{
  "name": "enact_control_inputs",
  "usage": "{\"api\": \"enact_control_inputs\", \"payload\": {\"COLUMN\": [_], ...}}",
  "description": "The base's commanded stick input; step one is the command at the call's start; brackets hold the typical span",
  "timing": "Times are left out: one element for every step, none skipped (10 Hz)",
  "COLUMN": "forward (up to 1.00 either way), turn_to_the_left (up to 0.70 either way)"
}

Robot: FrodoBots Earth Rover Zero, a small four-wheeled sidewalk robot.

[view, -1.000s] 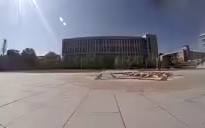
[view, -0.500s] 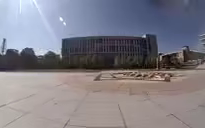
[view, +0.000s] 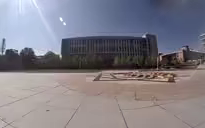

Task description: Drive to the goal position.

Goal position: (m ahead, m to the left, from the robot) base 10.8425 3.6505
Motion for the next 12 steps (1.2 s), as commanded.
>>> {"api": "enact_control_inputs", "payload": {"forward": [0.70,0.70,0.70,0.70,0.70,0.70,0.70,0.70,0.70,0.70,0.70,0.70], "turn_to_the_left": [0.00,0.00,0.00,0.00,0.00,0.00,0.00,0.00,0.00,0.00,0.00,0.00]}}
